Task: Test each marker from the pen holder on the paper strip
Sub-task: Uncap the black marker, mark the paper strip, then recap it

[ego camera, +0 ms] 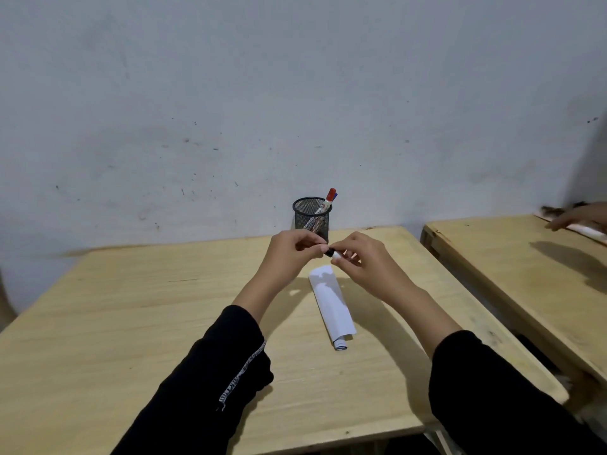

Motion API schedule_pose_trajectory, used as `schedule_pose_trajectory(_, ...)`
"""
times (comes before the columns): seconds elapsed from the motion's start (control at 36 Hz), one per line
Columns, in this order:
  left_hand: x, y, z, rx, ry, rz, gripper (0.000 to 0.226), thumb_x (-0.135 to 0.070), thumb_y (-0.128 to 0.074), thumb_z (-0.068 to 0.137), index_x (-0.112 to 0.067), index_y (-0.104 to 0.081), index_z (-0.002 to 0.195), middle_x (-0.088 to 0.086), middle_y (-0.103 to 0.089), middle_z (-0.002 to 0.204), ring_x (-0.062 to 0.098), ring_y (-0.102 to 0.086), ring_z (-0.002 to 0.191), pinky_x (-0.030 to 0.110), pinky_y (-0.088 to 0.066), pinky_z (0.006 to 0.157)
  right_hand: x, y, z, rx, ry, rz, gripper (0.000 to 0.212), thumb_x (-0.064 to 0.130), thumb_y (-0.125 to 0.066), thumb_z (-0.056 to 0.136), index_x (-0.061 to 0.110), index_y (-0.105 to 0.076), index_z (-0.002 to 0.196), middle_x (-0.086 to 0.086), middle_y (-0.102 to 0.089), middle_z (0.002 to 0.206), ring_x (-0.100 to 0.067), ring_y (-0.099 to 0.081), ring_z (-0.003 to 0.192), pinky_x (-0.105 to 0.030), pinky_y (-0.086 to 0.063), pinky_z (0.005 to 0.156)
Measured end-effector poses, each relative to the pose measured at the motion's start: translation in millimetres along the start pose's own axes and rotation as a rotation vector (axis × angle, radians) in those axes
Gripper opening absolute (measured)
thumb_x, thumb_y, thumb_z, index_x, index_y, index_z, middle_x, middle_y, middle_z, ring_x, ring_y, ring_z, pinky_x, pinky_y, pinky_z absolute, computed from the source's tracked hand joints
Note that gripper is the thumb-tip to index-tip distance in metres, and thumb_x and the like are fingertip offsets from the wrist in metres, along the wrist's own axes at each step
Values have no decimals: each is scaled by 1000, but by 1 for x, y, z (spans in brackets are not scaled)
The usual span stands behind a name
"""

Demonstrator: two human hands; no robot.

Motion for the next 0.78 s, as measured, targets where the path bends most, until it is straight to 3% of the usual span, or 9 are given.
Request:
schedule_pose_trajectory(0.14,4,7,-3,-98,-5,-69,14,-9,-69,81,-22,-69,76,-3,-69,74,10,-66,73,24,-52,80,-12,4,-3,-9,-64,43,16,29,-62,85,26,-68,99,8,-62,86,-5,-54,72,-35,-47,71)
schedule_pose_trajectory(0.22,11,14,-5,-162,25,-189,10,-6,-68,82,-16,-70,80,-3,-70,73,0,-66,67,15,-53,75,-19,14,-8,-21,-125,118,15,28,-68,81,29,-71,95,11,-68,82,-11,-60,68,-33,-48,65)
schedule_pose_trajectory(0.31,18,17,-9,-193,58,-277,8,-6,-68,82,-13,-71,83,0,-70,75,-1,-66,66,14,-53,76,-23,22,-11,-85,-205,368,13,18,-77,72,23,-75,84,6,-71,74,-12,-64,60,-22,-49,58)
schedule_pose_trajectory(0.44,22,11,-16,-238,103,-476,7,-4,-66,83,-10,-70,85,2,-70,77,4,-69,68,13,-53,72,-26,24,-17,-222,-345,818,20,4,-78,67,0,-71,85,-9,-70,69,-12,-65,64,-19,-54,64)
schedule_pose_trajectory(0.64,19,-2,-18,-229,118,-572,5,-6,-66,84,-10,-69,85,4,-70,77,6,-68,68,13,-53,71,-22,4,-21,-391,-513,1401,5,6,-68,78,9,-66,81,3,-65,66,-4,-62,60,-10,-51,59)
schedule_pose_trajectory(0.78,15,-14,-19,-187,110,-544,3,-10,-66,85,-10,-69,86,4,-69,80,10,-69,72,15,-53,74,-10,-13,-16,-311,-436,1301,3,7,-63,83,8,-65,86,5,-66,66,-4,-61,61,-12,-50,62)
Point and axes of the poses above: each hand's wrist, its own z-axis towards the middle knuckle, its own y-axis out of the back of the hand, x = y × z, the point moved 5 cm from there along z, towards the middle knuckle
